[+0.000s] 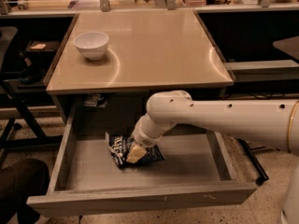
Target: Pick blue chip bag from top drawer and place on counter
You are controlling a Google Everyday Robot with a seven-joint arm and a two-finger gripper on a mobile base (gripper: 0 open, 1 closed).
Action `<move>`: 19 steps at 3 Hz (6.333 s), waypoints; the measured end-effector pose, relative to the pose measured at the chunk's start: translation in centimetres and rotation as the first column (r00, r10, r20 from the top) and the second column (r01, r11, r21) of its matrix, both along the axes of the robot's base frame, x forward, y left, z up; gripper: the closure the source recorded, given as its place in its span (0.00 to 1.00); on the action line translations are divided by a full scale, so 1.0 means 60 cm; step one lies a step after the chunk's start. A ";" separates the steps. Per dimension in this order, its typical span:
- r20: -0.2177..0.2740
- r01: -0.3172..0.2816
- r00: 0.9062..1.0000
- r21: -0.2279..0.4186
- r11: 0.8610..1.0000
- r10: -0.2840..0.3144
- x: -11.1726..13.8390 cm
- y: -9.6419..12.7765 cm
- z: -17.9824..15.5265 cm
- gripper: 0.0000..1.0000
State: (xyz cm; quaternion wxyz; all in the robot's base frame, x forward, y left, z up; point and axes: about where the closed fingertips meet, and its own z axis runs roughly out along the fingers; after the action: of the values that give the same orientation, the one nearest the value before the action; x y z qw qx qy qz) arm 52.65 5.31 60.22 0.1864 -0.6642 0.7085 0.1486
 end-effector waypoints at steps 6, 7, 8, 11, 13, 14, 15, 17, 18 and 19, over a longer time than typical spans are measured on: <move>0.132 0.156 0.981 -0.086 0.984 -0.144 0.041 -0.120 0.368 1.00; 0.169 0.187 0.971 -0.080 0.979 -0.171 0.077 -0.147 0.415 1.00; 0.200 0.192 0.964 -0.071 0.979 -0.175 0.132 -0.159 0.438 1.00; 0.210 0.154 0.967 -0.028 0.988 -0.145 0.341 -0.160 0.396 1.00; 0.245 0.157 0.957 0.008 0.988 -0.154 0.413 -0.153 0.428 0.82; 0.244 0.157 0.957 0.008 0.988 -0.154 0.412 -0.153 0.427 0.59; 0.244 0.157 0.957 0.008 0.988 -0.154 0.412 -0.153 0.427 0.36; 0.244 0.156 0.958 0.008 0.988 -0.154 0.412 -0.153 0.427 0.00; 0.247 0.163 0.956 0.000 0.987 -0.158 0.411 -0.153 0.428 0.00; 0.296 0.264 0.926 -0.060 0.963 -0.235 0.386 -0.205 0.505 0.00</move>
Offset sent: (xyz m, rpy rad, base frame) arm -0.0130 -0.0034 0.1092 -0.0919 -0.0791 -0.0341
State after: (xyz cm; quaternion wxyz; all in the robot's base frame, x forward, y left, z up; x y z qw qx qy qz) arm 75.83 -6.96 90.51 0.2711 -0.5915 0.7593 -0.0089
